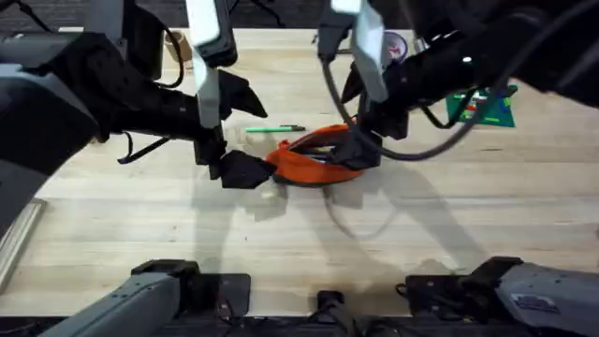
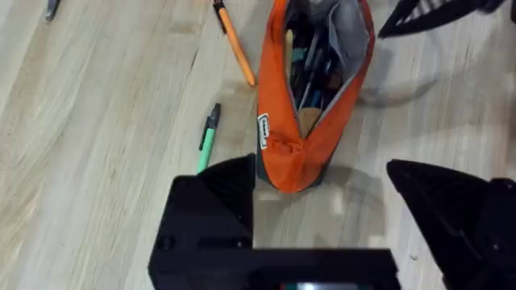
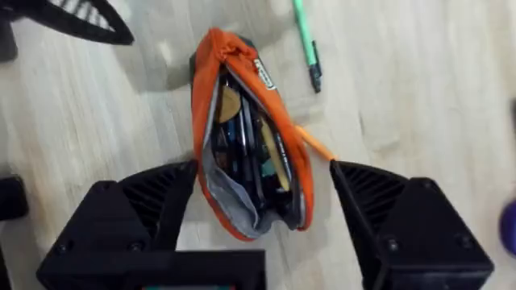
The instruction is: Unzip the bag, pick up the pens from the table one at a time and place them inside, then zip the bag closed.
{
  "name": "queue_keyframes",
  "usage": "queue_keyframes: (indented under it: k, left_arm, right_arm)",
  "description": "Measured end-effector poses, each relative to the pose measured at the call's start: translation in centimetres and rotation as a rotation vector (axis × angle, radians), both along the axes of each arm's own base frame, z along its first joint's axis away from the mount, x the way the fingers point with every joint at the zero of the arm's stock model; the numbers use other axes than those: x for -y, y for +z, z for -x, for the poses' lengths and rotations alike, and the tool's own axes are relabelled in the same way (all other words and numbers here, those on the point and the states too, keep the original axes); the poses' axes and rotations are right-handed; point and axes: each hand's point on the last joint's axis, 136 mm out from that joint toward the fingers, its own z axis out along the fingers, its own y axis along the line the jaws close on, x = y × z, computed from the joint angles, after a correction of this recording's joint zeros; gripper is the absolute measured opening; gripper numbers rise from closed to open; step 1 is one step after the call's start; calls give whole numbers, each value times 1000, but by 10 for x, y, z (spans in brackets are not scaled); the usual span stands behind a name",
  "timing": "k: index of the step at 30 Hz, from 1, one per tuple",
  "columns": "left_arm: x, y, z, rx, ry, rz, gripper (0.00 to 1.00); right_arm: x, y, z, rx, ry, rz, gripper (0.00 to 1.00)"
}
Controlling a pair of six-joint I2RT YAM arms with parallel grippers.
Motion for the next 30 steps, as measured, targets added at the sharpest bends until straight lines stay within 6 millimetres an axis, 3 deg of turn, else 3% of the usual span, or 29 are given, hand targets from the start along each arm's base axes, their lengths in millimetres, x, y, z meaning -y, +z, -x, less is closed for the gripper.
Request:
queue_keyframes:
  k: [6,15,23,29,30]
  left_arm:
    - [-3,-2,-2,5,8,-20,994]
    - [-11,-6,-12,46,31,-78,993]
    - [-22,-7,-41,123,95,-127,990]
    - [-30,-32,-65,90,119,-149,991]
    - [-33,-42,-78,104,124,-169,991]
  right_arm:
    - [3,19,5,44,-9,-32,997]
    - [6,18,10,16,-30,-30,996]
    - [9,28,15,24,-47,-47,997]
    - [16,51,28,73,-54,-83,997]
    - [20,61,33,98,-56,-101,997]
